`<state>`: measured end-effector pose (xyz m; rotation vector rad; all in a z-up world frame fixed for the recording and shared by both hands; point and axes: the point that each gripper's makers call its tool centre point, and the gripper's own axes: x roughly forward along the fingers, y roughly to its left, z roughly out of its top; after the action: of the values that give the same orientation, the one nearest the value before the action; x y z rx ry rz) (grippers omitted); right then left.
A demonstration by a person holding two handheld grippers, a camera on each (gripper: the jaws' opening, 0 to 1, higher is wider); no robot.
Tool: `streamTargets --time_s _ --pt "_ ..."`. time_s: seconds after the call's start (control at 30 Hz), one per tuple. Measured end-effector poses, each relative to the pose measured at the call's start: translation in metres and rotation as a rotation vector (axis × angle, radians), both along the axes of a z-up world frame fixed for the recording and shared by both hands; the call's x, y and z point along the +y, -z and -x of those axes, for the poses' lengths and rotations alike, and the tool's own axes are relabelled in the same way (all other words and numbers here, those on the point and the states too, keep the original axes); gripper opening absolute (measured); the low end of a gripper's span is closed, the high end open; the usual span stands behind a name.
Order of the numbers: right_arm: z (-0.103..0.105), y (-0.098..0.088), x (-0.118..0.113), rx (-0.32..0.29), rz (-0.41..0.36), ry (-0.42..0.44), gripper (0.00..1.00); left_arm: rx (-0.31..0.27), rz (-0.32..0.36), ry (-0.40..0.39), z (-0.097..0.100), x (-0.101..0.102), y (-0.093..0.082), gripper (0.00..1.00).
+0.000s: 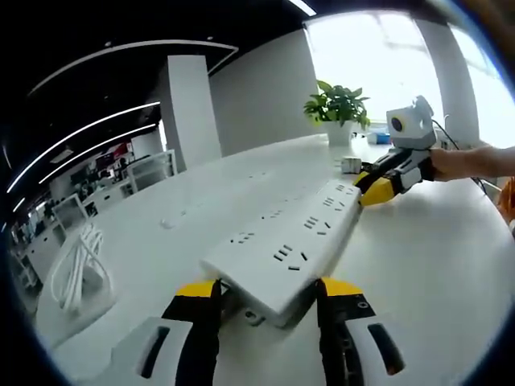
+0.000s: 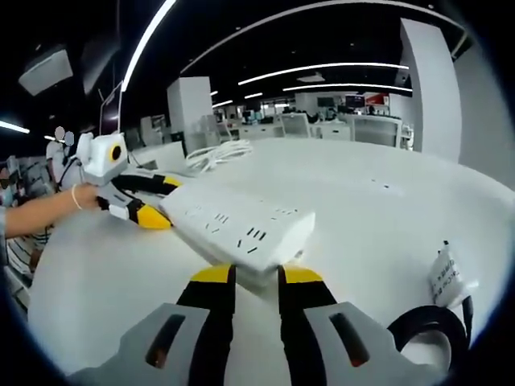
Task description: Straighten the power strip on the desk, plug the charger into it
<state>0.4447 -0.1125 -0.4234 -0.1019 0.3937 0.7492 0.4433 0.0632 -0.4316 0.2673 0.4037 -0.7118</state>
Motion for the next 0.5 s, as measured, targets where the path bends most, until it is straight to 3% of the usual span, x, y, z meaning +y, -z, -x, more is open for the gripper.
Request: streamTargets --time_s 0.17,0.5 --pt "-0.0005 -0.0015 0.0011 -0.023 0.021 -0.005 0.21 -0.004 -0.002 -0.004 0.0011 0.0 -0.0002 0.48" --pt "-0.0003 -0.0074 0.0049 -0.077 0.059 -0.008 0.43 0.002 -0.004 -0.038 0.0025 0.0088 -0.0023 0.58"
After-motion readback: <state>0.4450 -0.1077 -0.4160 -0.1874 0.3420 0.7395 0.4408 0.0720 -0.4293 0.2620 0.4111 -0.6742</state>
